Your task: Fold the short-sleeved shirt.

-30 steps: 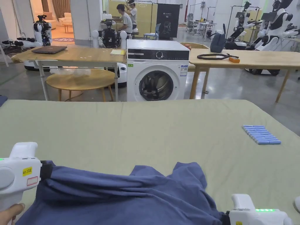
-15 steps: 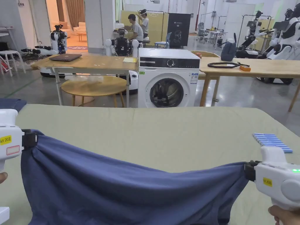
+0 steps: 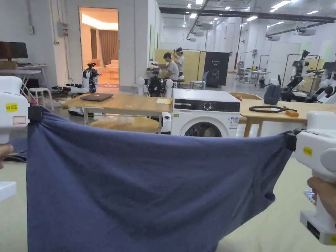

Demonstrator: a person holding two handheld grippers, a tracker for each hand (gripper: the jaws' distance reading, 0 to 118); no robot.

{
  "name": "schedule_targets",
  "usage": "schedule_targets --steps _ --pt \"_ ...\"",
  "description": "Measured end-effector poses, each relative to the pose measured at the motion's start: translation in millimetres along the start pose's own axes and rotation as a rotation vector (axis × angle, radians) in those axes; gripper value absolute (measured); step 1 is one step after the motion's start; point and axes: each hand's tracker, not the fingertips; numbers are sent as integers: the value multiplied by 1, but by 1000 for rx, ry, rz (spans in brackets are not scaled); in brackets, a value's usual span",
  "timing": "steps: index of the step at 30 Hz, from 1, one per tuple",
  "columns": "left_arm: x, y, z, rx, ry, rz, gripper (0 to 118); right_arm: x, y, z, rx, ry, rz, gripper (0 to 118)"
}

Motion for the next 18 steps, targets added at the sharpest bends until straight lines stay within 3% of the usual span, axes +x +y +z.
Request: schedule_targets --steps 11,18 --pt "8 100 -19 82 65 -10 0 -18 111 -47 89 -47 44 1" --pt "11 116 -45 92 91 -32 0 -20 142 -78 122 -71 34 1"
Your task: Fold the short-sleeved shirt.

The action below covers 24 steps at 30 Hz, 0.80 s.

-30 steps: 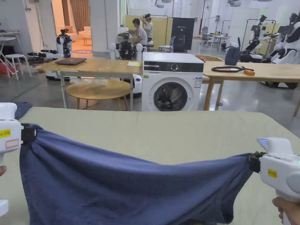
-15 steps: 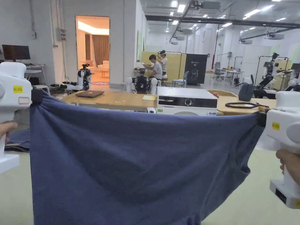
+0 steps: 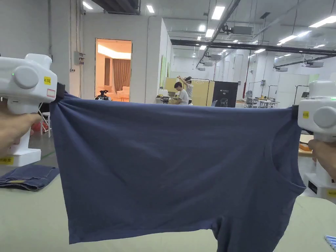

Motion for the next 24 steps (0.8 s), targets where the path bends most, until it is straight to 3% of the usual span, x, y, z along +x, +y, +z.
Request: schedule_targets --steps 5,12,18,24 --pt "11 -20 -4 -4 -4 -5 0 0 -15 -4 9 -10 4 1" --pt "9 -92 0 -56 -39 -1 0 8 -92 15 -63 10 35 1" --pt "4 -169 29 -111 -75 7 0 14 -167 70 -140 24 74 1" --pt "-1 -246 101 -137 -127 45 0 28 -233 143 -221 33 86 1"
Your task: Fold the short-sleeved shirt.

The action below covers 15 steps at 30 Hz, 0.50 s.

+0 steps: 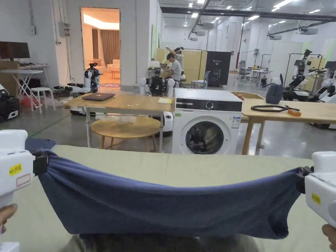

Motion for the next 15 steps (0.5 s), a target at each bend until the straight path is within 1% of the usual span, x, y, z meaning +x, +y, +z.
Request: schedule_targets --steps 5,7,12,15 --pt "-2 -71 52 -54 -32 12 0 2 -65 45 -91 15 15 1" --pt "-2 -98 63 -115 -45 16 0 6 -91 59 -133 15 18 1" --pt "4 -172 78 -289 -45 17 0 -1 -148 85 -262 34 6 1" --pt "-2 -219 68 -396 -36 50 0 -6 -180 87 -367 55 -11 1"
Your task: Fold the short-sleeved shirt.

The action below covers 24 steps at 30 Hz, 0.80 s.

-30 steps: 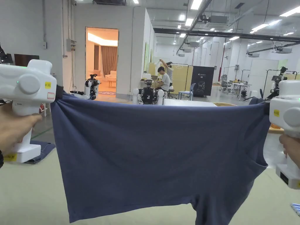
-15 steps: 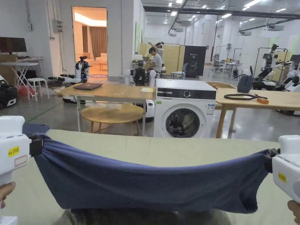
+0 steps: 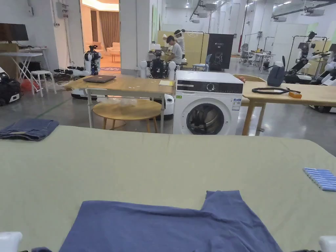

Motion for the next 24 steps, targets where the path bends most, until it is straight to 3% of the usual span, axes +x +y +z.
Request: schedule_targets --steps 3,10,11,12,13,14,17,21,24 --pt "-5 -27 -23 -98 31 -6 0 -6 -29 -17 -82 -10 27 1" --pt "-13 -37 -33 -190 37 54 2 -5 -59 -44 -190 -15 -2 6" --pt "-13 -35 -32 -181 33 66 8 -7 -57 -43 -184 -17 -4 12" --pt "-18 -31 -34 -175 31 72 21 -9 -54 -41 -171 -22 -6 25" --pt "-17 -26 -32 -160 40 74 38 -11 -50 -38 -145 -19 -11 45" --pt "-15 -20 -30 -138 49 69 41 -13 -44 -36 -122 -15 -14 65" --pt "0 1 -16 -73 40 75 49 -19 -14 -20 -31 -3 -25 67" --pt "12 28 -18 63 -25 85 49 -48 22 3 107 79 -49 67" --pt "36 47 -15 183 -23 18 49 -71 33 -3 229 105 -49 62"
